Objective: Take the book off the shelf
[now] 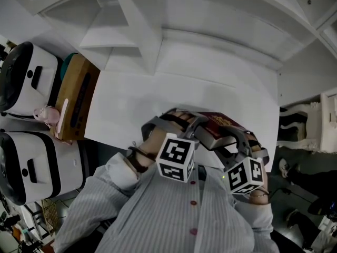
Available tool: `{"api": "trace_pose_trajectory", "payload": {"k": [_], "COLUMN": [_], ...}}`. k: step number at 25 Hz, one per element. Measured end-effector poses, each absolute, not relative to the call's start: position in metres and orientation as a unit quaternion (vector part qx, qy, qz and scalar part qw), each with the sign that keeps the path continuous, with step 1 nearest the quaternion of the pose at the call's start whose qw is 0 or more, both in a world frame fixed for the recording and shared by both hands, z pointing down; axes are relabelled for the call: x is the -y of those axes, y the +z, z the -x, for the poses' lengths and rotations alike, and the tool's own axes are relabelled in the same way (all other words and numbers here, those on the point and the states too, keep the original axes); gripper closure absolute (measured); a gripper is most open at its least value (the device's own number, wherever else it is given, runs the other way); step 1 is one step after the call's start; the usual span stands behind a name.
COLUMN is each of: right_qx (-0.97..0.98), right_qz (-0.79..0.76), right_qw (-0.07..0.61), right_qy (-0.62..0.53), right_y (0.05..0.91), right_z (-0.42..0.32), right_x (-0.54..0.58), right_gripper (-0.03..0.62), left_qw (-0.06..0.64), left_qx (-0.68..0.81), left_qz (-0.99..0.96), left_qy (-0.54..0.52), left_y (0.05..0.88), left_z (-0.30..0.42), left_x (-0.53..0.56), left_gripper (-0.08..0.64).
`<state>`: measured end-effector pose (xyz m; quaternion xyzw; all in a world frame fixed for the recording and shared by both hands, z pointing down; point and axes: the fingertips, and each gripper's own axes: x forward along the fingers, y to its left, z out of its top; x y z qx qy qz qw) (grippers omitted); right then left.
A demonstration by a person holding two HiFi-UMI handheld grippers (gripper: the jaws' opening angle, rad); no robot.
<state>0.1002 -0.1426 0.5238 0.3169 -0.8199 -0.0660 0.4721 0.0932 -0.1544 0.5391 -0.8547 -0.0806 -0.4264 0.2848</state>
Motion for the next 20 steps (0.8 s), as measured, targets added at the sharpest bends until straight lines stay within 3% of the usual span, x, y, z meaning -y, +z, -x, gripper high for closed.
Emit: {"api": "trace_pose_trajectory", "payload": {"k": [20], "right_qx": [0.827], "right_qz": [-0.305], "right_qw": [0.47], "right_qy": [-0.043], "right_y": [0.537], "right_z": [-0.095], "right_x": [0.146], "right_gripper": [0.364], "left_qw": [0.272], "left_qx": [0.089], "left_qz": [0.857], "left_qy": [-0.428], "left_y": [0.55], "left_z": [-0.089], "left_x": [0.159], "left_gripper": [0.314]}}
